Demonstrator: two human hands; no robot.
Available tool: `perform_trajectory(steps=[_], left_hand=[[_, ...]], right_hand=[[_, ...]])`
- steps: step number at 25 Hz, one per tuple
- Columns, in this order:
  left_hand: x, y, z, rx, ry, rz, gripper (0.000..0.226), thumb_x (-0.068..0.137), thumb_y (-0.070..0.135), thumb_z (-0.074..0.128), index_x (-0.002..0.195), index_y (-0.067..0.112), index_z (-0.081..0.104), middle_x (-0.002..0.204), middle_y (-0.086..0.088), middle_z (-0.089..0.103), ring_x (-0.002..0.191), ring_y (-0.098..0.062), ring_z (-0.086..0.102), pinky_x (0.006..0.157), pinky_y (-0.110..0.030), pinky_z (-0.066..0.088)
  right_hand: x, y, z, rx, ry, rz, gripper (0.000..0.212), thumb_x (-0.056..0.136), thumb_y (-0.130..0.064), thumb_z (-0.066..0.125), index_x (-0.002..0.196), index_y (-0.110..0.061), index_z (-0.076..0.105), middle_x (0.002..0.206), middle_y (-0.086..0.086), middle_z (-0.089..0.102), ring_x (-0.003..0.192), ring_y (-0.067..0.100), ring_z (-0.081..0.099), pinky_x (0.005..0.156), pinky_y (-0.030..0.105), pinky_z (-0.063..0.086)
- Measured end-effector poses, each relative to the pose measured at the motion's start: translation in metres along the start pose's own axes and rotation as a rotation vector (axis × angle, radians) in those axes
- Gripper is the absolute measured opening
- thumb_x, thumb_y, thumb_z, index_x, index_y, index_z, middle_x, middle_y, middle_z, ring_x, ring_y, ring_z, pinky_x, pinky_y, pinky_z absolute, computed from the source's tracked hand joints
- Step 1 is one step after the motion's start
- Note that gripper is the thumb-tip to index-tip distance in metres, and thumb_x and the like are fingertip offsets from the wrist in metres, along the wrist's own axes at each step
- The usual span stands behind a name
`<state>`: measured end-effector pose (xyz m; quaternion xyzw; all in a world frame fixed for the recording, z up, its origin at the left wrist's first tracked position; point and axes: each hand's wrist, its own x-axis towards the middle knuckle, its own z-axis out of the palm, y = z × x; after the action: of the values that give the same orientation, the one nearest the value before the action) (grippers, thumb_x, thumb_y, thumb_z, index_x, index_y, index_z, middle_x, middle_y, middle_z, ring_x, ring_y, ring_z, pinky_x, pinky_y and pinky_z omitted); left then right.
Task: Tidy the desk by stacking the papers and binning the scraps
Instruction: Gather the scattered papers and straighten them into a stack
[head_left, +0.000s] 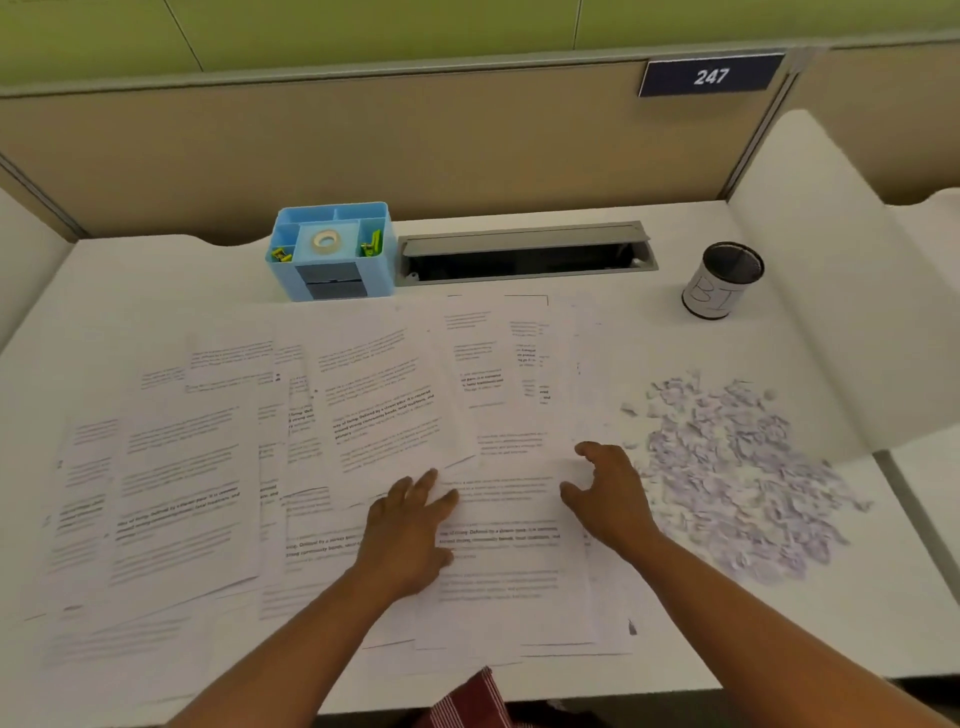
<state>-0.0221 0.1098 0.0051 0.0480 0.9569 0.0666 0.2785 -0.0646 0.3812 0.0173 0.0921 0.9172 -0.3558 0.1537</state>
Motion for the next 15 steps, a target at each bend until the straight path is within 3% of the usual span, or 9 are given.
perform_trajectory(steps=[5,7,9,11,13,15], left_hand=[[0.004,0.017,-0.016,0.100,-0.055,-0.058,0.089,0.087,0.052,0.072,0.159,0.038,0.021,0.170,0.004,0.002,0.155,-0.026,0.011,0.124,-0.045,0.020],[0.005,0.023,-0.019,0.142,-0.062,-0.067,0.090,0.086,0.052,0.073,0.159,0.036,0.023,0.171,0.002,0.003,0.154,-0.027,0.015,0.123,-0.045,0.023],[0.005,0.026,-0.021,0.143,-0.076,-0.073,0.091,0.086,0.051,0.074,0.159,0.035,0.024,0.171,0.002,0.003,0.154,-0.027,0.017,0.122,-0.044,0.024],[0.004,0.027,-0.023,0.105,-0.073,-0.074,0.091,0.085,0.049,0.075,0.159,0.035,0.024,0.170,0.003,0.002,0.155,-0.027,0.015,0.123,-0.044,0.023],[0.002,0.024,-0.022,0.050,-0.058,-0.072,0.090,0.086,0.047,0.076,0.159,0.036,0.025,0.170,0.005,0.002,0.155,-0.025,0.012,0.123,-0.043,0.022],[-0.001,0.019,-0.017,-0.037,-0.044,-0.068,0.090,0.086,0.046,0.075,0.159,0.037,0.024,0.170,0.007,0.000,0.156,-0.023,0.008,0.124,-0.042,0.021]], right_hand=[[-0.007,0.014,-0.001,0.157,-0.142,0.068,0.072,0.086,-0.026,0.077,0.148,-0.014,0.042,0.136,0.007,0.051,0.116,0.023,0.057,0.097,0.044,0.054],[-0.009,0.011,-0.001,0.288,-0.159,0.108,0.069,0.086,-0.021,0.077,0.145,-0.015,0.043,0.124,0.002,0.057,0.108,0.020,0.059,0.086,0.037,0.057],[-0.010,0.006,-0.001,0.441,-0.195,0.152,0.060,0.086,-0.016,0.077,0.137,-0.019,0.046,0.110,-0.002,0.062,0.098,0.016,0.064,0.080,0.034,0.058],[-0.008,0.008,0.003,0.546,-0.224,0.187,0.046,0.087,-0.014,0.076,0.126,-0.020,0.051,0.112,0.000,0.066,0.097,0.020,0.068,0.085,0.043,0.061],[-0.004,0.012,0.010,0.526,-0.257,0.202,0.029,0.091,-0.014,0.069,0.118,-0.018,0.057,0.115,0.002,0.067,0.099,0.023,0.069,0.088,0.047,0.060],[-0.001,0.015,0.013,0.450,-0.241,0.187,0.012,0.096,-0.015,0.060,0.107,-0.012,0.063,0.107,0.005,0.070,0.095,0.023,0.069,0.084,0.042,0.060]])
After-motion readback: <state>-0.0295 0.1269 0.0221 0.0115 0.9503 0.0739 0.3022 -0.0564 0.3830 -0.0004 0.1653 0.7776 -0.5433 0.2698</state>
